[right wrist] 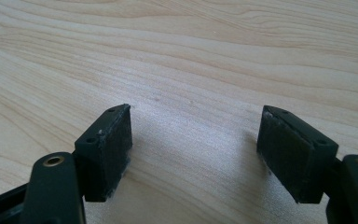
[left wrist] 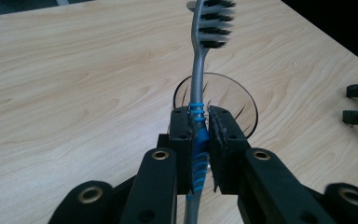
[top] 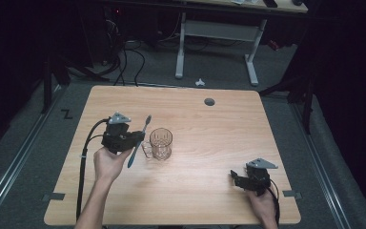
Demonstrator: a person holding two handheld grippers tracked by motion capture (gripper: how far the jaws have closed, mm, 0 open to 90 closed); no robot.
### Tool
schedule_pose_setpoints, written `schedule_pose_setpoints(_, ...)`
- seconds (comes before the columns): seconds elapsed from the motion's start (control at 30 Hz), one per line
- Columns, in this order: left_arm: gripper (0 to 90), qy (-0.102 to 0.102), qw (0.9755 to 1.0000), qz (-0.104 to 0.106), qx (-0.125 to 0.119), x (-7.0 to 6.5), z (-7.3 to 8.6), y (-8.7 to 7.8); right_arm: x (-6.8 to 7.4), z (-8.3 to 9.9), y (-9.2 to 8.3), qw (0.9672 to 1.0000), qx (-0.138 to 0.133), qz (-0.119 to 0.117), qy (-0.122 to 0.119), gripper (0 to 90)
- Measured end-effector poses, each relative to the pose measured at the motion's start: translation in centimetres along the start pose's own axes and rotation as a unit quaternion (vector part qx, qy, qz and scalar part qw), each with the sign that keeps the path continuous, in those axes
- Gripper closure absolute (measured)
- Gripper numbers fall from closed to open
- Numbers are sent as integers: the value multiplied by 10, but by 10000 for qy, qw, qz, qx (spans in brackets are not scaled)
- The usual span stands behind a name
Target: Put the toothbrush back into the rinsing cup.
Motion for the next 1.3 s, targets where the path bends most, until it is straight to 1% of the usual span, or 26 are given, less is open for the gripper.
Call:
schedule_pose_setpoints(0.07,805,1,10000,12,-54,0,-3,1,0,0,0,10000,2,0,4,265)
schedule_pose_setpoints(0.17,805,-59,9998,64,-150,0,-6,1,0,0,0,10000,2,1,2,265)
schedule_pose_setpoints(0.27,805,-73,9997,65,-212,1,-8,3,0,0,0,10000,1,1,1,265)
schedule_pose_setpoints(0.33,805,-9,9997,30,-244,1,-9,3,0,0,0,10000,1,1,4,265)
schedule_pose_setpoints(0.4,805,62,9996,62,-275,0,-11,3,0,0,0,10000,2,0,2,265)
schedule_pose_setpoints(0.57,805,93,9992,62,-391,-2,-16,5,0,0,0,10000,5,4,8,265)
schedule_pose_setpoints(0.8,805,109,9986,70,-518,-3,-24,5,0,0,0,10000,2,1,4,265)
schedule_pose_setpoints(0.87,805,130,9987,0,-501,-2,-25,7,0,0,0,10000,3,2,5,265)
schedule_pose_setpoints(0.93,805,119,9985,-7,-526,-2,-26,8,0,0,0,10000,2,3,5,265)
schedule_pose_setpoints(1.17,805,119,9971,82,-741,-5,-34,10,0,0,0,10000,4,5,8,265)
schedule_pose_setpoints(1.3,805,101,9966,114,-806,-5,-38,13,0,0,0,10000,4,5,10,265)
Point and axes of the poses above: each handheld gripper's, and its own axes: y roughly forward along the jaws, z roughly out of its underside, x roughly to its left, the point moved 7 cm from there along y, roughly forward along the jaws, and after that the axes turned 3 degrees about -z, right-handed, at the moved point
